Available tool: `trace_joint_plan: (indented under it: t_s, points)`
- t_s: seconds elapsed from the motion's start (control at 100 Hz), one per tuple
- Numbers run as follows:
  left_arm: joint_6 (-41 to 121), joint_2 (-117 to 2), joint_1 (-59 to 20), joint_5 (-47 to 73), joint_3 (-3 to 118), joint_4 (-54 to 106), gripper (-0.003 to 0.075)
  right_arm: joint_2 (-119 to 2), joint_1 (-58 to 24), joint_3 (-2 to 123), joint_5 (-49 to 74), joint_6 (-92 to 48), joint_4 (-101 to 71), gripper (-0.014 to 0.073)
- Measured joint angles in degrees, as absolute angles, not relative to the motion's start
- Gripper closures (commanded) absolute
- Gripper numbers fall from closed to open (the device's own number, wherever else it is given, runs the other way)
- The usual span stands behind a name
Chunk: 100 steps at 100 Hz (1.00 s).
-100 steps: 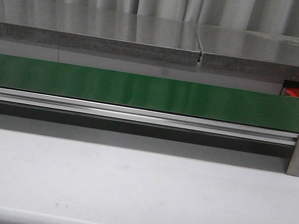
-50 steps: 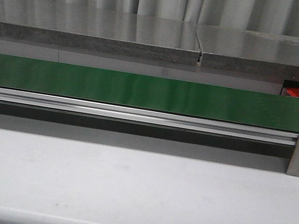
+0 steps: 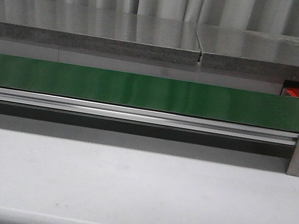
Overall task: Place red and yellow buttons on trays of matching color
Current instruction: 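Move the left gripper down toward another yellow button beside the belt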
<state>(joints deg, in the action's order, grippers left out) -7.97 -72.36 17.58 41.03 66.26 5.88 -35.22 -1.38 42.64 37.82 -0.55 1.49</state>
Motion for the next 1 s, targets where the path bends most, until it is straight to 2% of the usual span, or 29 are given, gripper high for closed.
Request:
trace_joint_plan:
  t_s: [0.06, 0.08, 0.09, 0.15, 0.21, 0.24, 0.32, 0.57, 1.0]
  points:
    - [-8.0, -75.8, 19.2, 42.5, 68.5, 6.5, 0.0475, -35.2, -1.4, 42.6, 37.8, -0.6, 1.5, 0.0712]
    - [-8.0, -77.0, 19.8, 43.0, 69.3, 6.7, 0.0403, -35.2, -1.4, 42.6, 37.8, -0.6, 1.5, 0.0712]
    - [-8.0, -77.3, 20.1, 43.3, 69.6, 6.8, 0.0403, -35.2, -1.4, 42.6, 37.8, -0.6, 1.5, 0.0712]
    - [-8.0, -80.5, 21.3, 44.3, 71.8, 7.0, 0.0235, -35.2, -1.4, 42.6, 37.8, -0.6, 1.5, 0.0712]
    - [-8.0, -83.2, 22.3, 45.3, 73.9, 7.2, 0.0154, -35.2, -1.4, 42.6, 37.8, -0.6, 1.5, 0.0712]
    - [-8.0, -84.8, 22.7, 45.9, 74.9, 7.2, 0.0138, -35.2, -1.4, 42.6, 37.8, -0.6, 1.5, 0.0712]
    - [-8.0, -88.5, 23.2, 48.4, 77.8, 7.5, 0.0141, -35.2, -1.4, 42.6, 37.8, -0.6, 1.5, 0.0712]
    - [-8.5, -101.8, 23.5, 55.3, 88.1, 9.2, 0.0228, -35.2, -1.4, 42.6, 37.8, -0.6, 1.5, 0.0712]
    - [-14.2, -119.9, 23.5, 62.9, 103.8, 9.7, 0.023, -35.2, -1.4, 42.6, 37.8, -0.5, 1.5, 0.0712]
